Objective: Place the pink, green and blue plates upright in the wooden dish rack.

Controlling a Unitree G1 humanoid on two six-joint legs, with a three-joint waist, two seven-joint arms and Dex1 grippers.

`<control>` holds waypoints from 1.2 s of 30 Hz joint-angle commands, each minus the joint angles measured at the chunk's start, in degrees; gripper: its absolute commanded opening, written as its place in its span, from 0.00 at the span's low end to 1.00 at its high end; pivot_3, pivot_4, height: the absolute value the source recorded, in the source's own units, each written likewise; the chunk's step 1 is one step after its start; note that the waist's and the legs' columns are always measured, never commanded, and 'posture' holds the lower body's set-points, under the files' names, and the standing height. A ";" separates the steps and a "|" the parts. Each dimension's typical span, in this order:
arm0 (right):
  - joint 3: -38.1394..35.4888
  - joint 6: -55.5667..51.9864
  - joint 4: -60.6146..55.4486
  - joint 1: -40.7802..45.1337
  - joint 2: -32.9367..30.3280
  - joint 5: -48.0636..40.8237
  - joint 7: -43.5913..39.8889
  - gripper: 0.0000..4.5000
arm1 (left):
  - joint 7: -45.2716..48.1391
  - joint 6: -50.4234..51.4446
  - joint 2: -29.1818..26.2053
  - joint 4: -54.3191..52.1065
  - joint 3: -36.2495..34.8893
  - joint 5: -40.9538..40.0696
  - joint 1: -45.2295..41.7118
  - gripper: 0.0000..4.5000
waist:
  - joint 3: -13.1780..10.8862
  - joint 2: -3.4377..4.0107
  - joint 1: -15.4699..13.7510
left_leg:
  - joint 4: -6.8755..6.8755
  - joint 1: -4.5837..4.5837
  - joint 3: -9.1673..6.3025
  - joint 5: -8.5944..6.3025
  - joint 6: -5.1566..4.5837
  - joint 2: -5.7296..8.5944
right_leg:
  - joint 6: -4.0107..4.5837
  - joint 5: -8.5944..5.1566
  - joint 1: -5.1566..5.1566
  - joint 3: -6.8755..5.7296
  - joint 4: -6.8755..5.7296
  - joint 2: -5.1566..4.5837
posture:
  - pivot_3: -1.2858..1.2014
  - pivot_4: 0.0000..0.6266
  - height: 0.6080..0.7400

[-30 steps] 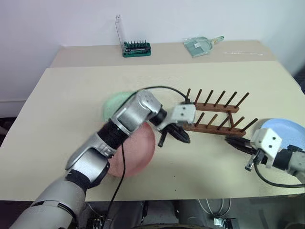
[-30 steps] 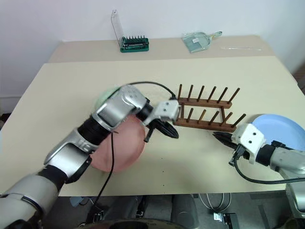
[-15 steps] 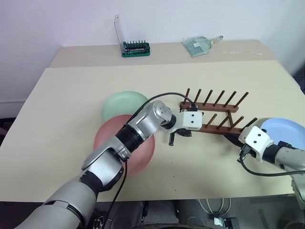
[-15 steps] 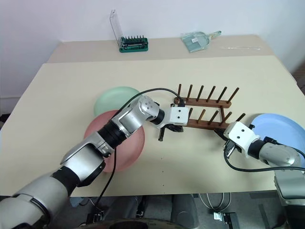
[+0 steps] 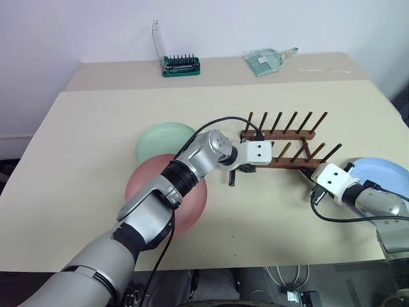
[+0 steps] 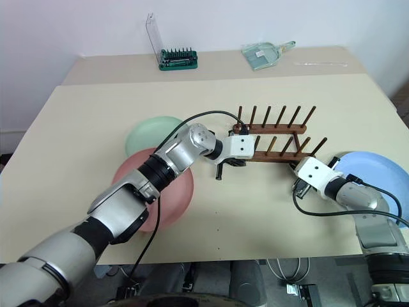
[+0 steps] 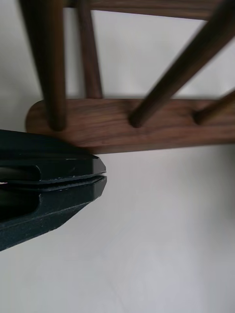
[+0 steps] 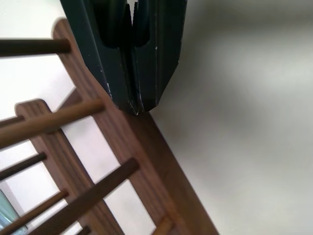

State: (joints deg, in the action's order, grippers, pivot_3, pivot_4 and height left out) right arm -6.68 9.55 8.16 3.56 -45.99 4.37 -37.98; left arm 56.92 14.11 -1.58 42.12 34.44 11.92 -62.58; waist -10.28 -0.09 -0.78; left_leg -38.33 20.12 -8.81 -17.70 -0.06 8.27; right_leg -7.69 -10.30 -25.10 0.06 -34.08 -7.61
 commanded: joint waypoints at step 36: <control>-2.75 -0.70 -4.62 0.38 -0.88 -10.15 -3.86 0.01 | 16.76 14.53 -3.84 -14.40 -11.07 -11.35 -2.05 0.00 | 0.01 0.02 0.16 | 0.01 0.02 0.05 0.00 0.00 -0.01 | -0.01 0.01 -0.06 0.03 -0.03 0.01 | 0.52 0.24 1.00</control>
State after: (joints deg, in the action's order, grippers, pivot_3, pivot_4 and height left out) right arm -6.57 10.52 8.56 4.79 -45.98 -0.68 -39.19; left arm 69.22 23.81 -3.81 33.50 26.17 4.84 -63.62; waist -10.27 -0.06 -0.62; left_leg -38.32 20.16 -8.76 -17.70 -0.06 8.26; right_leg -7.70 -10.29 -25.18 0.09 -34.12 -7.60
